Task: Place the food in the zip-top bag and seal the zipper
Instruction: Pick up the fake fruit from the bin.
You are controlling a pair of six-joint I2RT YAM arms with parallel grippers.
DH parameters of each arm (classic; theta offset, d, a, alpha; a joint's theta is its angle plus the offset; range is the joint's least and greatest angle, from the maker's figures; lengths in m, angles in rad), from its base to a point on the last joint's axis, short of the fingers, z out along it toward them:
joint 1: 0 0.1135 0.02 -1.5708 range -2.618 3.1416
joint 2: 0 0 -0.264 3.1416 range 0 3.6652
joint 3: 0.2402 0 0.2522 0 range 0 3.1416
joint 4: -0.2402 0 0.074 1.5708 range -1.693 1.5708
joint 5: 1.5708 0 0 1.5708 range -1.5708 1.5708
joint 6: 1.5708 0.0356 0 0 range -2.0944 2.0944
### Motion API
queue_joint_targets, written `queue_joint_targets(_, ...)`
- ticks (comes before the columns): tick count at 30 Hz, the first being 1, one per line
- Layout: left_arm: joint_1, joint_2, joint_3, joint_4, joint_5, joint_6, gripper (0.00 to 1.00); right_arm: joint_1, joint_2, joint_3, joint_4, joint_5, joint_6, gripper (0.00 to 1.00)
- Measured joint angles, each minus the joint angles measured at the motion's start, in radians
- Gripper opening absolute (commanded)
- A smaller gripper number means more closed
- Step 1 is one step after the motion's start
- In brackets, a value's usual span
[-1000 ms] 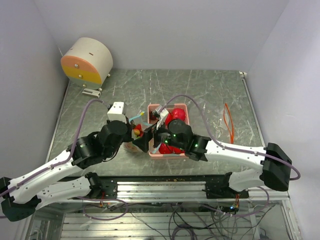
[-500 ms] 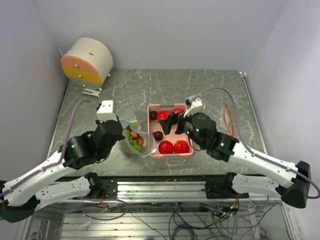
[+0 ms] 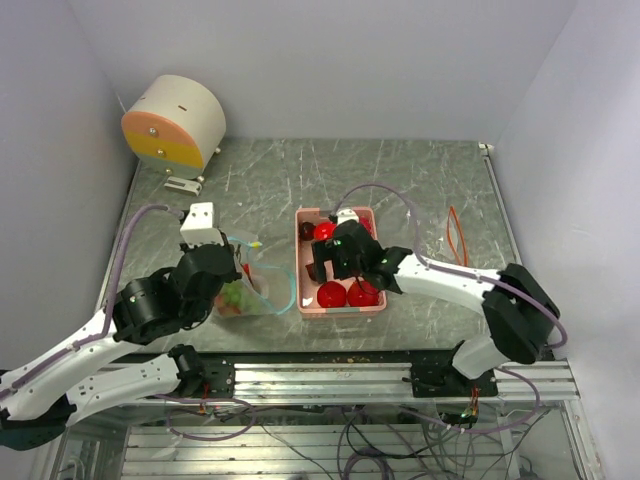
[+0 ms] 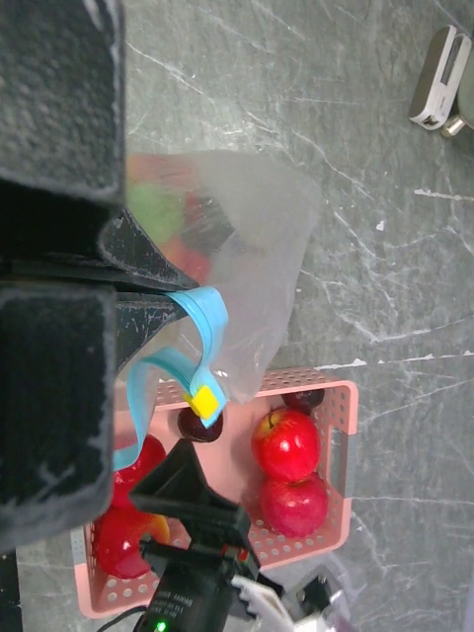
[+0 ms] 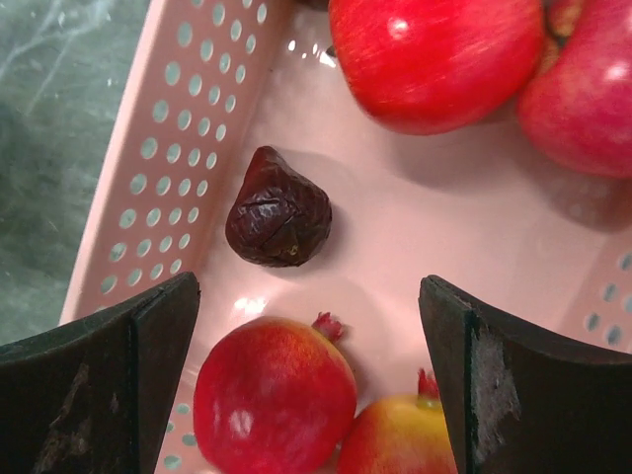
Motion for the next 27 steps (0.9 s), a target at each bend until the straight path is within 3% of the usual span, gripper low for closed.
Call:
queue_joint_targets(15, 0.000, 0.098, -0.119, 0.145, 0.044, 0.005, 0.07, -0.012, 0.250, 0.056, 0.094, -0.114, -0.037, 0.79)
queue_joint_targets(17, 0.000, 0.103, -0.134, 0.155, 0.052, 0.004, 0.07, -0.013, 0.261, 0.067, 0.100, -0.111, -0.042, 0.70)
queue_joint_targets(20, 0.000, 0.100, -0.148, 0.164, 0.056, 0.003, 0.07, -0.015, 0.270, 0.077, 0.109, -0.113, -0.046, 0.48)
queue_joint_targets(22, 0.000, 0.095, -0.151, 0.166, 0.057, 0.003, 0.07, -0.015, 0.272, 0.075, 0.111, -0.110, -0.047, 0.41)
queue_joint_targets(27, 0.000, 0.085, -0.151, 0.167, 0.060, 0.002, 0.07, -0.016, 0.253, 0.059, 0.119, -0.108, -0.050, 0.35)
